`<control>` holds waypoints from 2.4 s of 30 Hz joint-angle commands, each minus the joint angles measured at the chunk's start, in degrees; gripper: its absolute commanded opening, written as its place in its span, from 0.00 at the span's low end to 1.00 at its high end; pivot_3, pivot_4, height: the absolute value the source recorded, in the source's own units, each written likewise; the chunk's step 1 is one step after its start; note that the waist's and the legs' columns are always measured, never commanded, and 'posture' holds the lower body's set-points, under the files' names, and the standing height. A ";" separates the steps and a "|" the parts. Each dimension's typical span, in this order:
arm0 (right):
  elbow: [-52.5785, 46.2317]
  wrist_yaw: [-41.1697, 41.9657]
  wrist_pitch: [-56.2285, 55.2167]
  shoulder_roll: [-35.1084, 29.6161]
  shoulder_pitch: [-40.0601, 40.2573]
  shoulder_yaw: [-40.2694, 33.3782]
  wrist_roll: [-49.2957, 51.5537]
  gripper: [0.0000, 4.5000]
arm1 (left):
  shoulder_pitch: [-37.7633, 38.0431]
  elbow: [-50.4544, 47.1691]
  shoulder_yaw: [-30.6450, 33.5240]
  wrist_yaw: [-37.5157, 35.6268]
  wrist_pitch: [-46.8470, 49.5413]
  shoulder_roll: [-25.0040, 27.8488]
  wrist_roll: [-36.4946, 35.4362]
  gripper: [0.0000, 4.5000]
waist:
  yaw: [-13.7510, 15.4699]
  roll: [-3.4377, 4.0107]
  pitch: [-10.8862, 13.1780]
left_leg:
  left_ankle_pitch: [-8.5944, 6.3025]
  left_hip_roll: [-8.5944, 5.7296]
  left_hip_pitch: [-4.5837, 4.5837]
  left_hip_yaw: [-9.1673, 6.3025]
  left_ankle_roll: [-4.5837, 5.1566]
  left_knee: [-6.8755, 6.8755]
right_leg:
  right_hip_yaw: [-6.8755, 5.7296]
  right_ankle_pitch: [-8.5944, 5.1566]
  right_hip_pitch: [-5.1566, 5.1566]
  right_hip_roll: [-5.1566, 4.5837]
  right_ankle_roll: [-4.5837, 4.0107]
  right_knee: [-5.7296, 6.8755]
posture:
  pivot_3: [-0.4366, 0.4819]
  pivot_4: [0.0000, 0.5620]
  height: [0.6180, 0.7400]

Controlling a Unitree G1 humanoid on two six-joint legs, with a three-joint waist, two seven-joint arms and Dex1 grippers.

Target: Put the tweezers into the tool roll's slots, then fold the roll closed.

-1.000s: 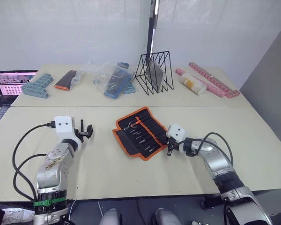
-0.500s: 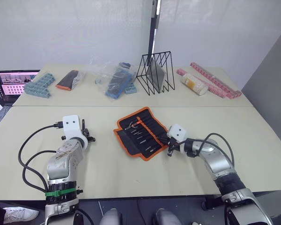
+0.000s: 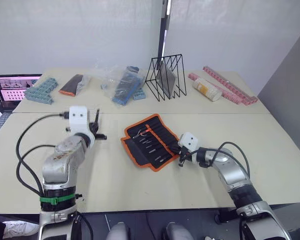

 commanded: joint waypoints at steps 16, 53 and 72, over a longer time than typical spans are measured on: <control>-8.72 -3.20 5.91 0.56 10.22 2.12 -0.72 0.00 | -9.84 -2.63 -26.08 -26.43 4.60 10.42 -3.68 0.00 | 0.05 0.21 0.13 | -0.03 0.02 -0.18 0.14 0.04 0.00 | 0.11 -0.03 -0.11 0.23 0.03 -0.03 | 0.48 0.27 0.55; -11.71 -5.49 8.97 0.54 11.74 1.46 -0.57 0.00 | -11.69 15.29 -34.77 -29.36 -5.20 0.89 5.86 0.00 | 0.29 0.23 0.14 | -0.02 -0.08 -0.25 0.26 0.06 0.03 | 0.12 -0.06 -0.12 0.25 0.06 -0.06 | 0.48 0.27 0.55; -13.13 -6.10 9.87 0.56 12.59 1.93 -0.61 0.00 | -14.84 32.30 -34.15 -30.42 -20.75 -8.32 13.19 0.00 | 0.53 0.27 0.11 | -0.01 -0.14 -0.26 0.27 0.08 0.36 | 0.10 -0.06 0.00 0.24 0.07 0.00 | 0.48 0.27 0.55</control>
